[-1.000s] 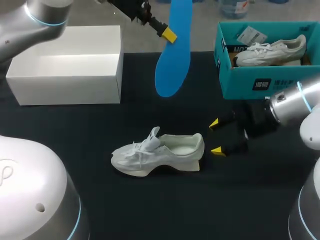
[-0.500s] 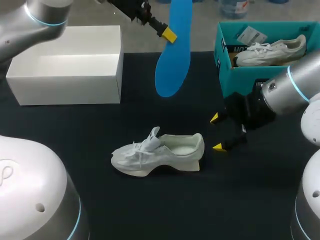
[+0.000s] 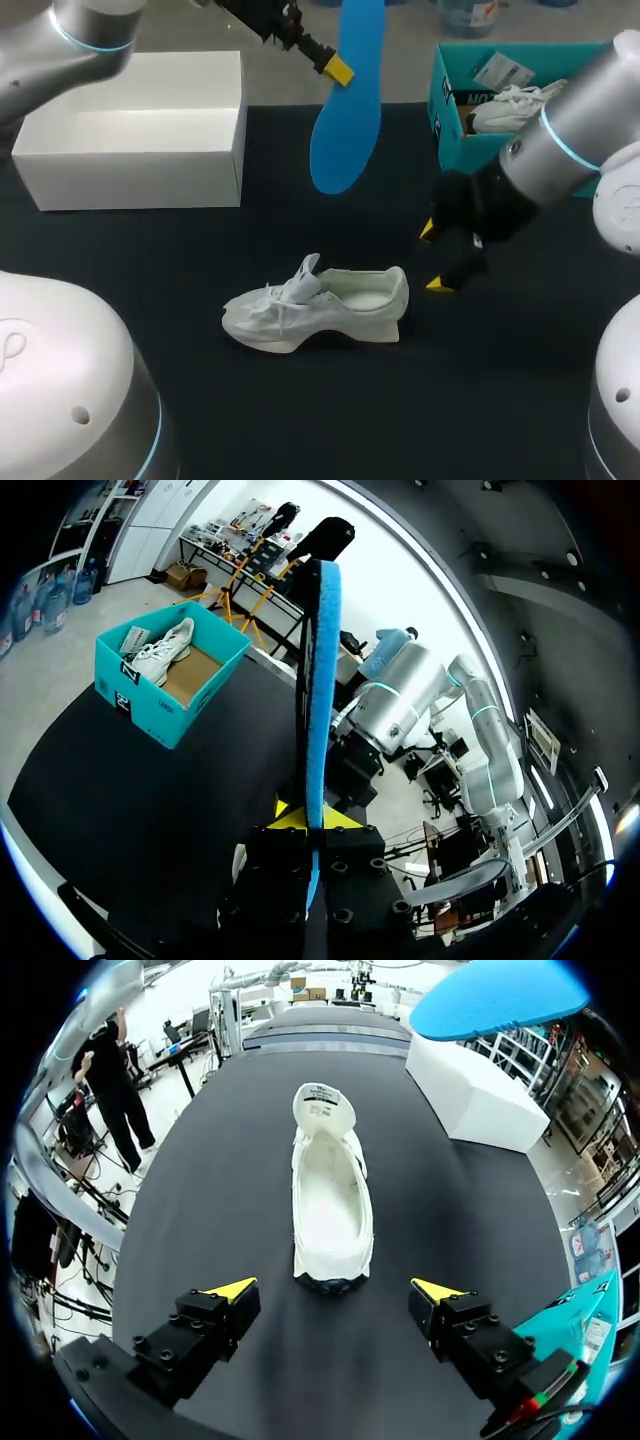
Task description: Take the shoe out of the shoebox, open the shoe tongue, remove and reinsert the insole, then place the shoe into the shoebox
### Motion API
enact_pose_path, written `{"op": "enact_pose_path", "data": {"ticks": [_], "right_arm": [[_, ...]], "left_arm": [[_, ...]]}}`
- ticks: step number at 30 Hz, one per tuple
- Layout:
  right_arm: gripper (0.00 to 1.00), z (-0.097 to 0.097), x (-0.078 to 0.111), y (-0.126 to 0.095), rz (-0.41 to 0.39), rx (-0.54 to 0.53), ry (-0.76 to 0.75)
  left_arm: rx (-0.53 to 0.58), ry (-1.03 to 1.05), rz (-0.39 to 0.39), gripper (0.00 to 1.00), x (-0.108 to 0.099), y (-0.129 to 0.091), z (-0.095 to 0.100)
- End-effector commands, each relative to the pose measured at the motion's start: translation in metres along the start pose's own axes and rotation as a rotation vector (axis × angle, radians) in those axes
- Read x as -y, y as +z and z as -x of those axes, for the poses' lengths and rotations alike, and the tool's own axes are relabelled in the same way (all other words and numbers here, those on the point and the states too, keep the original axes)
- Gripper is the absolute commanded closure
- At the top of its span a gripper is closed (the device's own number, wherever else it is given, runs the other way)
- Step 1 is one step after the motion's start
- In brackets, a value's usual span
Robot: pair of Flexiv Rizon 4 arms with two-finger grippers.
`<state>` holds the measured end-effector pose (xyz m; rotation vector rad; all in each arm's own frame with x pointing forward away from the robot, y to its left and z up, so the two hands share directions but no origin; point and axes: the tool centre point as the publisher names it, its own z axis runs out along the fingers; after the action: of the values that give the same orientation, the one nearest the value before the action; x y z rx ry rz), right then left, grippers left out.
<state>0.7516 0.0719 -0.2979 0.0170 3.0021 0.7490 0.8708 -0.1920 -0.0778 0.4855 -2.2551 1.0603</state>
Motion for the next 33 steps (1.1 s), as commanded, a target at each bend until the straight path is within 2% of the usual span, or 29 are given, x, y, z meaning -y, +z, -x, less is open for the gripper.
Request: {"op": "enact_pose_path", "data": {"ticks": [1, 17, 33], "right_arm": [[0.0, 0.0, -0.002, 0.0, -0.095, 0.003, 0.003], [0.0, -0.008, 0.01, -0.002, -0.071, 0.025, 0.037], [0.0, -0.007, 0.009, -0.005, -0.07, 0.047, 0.062]], "left_arm": [[0.001, 0.0, -0.003, 1.0, -0.001, 0.0, -0.001], [0.001, 0.0, -0.003, 1.0, -0.001, 0.0, -0.001], [-0.003, 0.0, -0.006, 1.0, -0.002, 0.0, -0.001]]}}
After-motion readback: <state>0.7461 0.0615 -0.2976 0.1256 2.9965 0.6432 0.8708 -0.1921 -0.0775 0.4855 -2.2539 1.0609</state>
